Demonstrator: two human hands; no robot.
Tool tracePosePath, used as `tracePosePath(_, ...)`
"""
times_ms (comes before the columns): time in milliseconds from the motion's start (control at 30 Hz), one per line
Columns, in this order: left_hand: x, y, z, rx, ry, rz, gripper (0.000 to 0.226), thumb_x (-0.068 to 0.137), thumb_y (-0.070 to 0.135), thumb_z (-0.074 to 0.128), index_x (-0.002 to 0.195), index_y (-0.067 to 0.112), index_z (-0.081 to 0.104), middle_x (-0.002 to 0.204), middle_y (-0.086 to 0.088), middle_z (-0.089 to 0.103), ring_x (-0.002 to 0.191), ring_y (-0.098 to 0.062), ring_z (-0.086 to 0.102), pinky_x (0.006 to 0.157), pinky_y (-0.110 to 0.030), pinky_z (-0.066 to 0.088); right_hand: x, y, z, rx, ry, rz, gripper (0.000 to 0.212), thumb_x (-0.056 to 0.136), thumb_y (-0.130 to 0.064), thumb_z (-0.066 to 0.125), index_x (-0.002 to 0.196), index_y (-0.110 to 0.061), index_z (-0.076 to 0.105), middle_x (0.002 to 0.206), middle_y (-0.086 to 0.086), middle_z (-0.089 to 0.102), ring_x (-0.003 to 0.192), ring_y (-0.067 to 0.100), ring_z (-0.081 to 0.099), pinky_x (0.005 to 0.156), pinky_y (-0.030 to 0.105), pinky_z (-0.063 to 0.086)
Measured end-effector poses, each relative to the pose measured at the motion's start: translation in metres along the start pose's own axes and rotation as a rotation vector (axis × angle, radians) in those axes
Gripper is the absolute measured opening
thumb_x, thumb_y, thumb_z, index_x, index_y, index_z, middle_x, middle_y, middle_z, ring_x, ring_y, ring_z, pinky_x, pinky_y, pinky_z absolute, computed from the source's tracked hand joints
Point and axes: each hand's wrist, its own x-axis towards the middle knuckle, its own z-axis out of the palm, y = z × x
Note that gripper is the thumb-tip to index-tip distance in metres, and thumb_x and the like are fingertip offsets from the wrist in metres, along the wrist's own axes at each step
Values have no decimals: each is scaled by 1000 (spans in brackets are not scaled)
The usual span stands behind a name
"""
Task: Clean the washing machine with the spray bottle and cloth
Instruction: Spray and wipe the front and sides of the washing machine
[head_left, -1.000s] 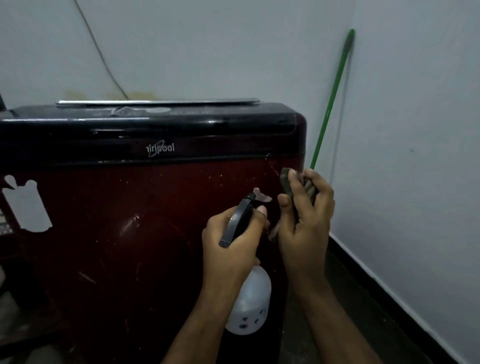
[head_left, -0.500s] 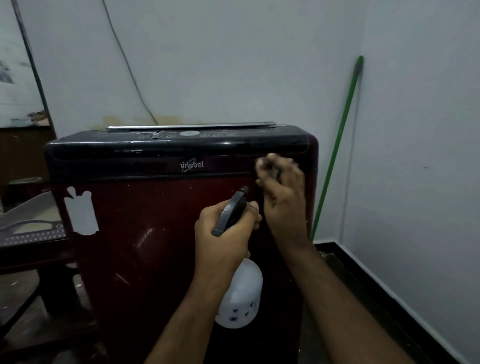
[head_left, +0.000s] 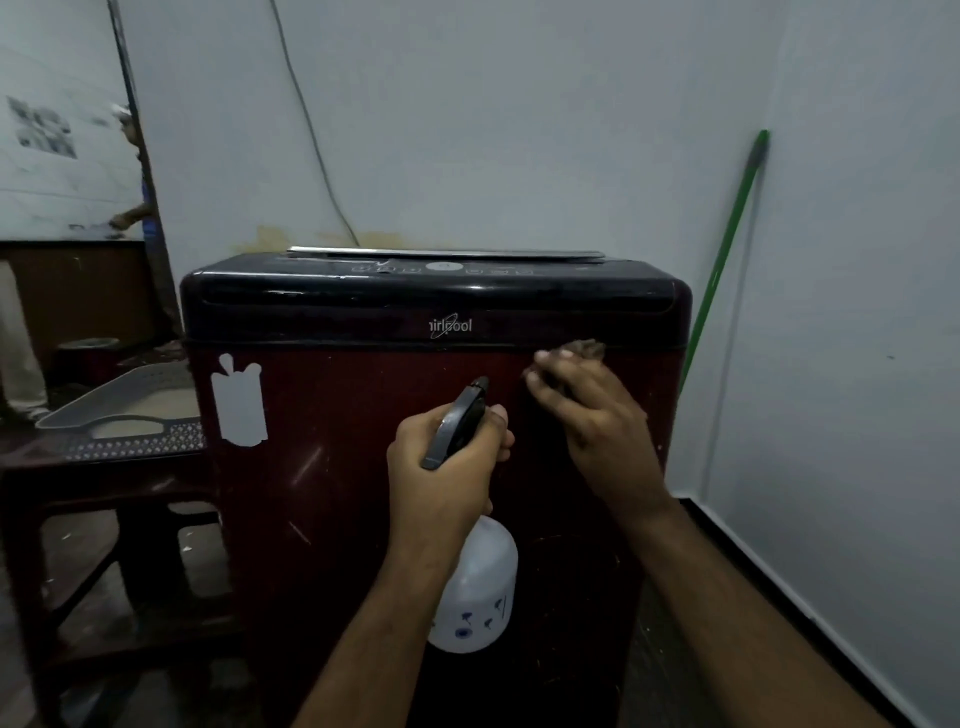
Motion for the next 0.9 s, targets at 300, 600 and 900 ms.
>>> tracePosePath(300, 4, 1, -5, -9, 8, -36, 20, 100, 22, 71, 83, 13, 77, 80, -6, 79, 78, -16, 77, 47, -27, 49, 15, -20, 18, 88, -28, 5, 50, 95, 4, 64, 141, -14, 61, 154, 3, 49, 146, 23, 39, 117, 44, 38)
tracePosePath(600, 11, -7, 10, 30, 18, 5, 29, 99, 21, 72, 73, 8, 75, 72, -9, 75, 73, -25, 75, 53, -27, 48, 41, -6, 12, 187, 141, 175, 47, 96, 9, 59, 139, -11, 62, 153, 8, 50, 150, 27, 35, 123, 50, 28)
tracePosePath(900, 2, 1, 66, -60, -162, -25, 24, 99, 16, 73, 77, 6, 73, 79, -15, 76, 78, -20, 78, 43, -28, 49, 19, 56, -40, 132, 161, 377, 50, 99, 5, 58, 145, -17, 57, 161, 1, 41, 153, 20, 29, 114, 50, 43)
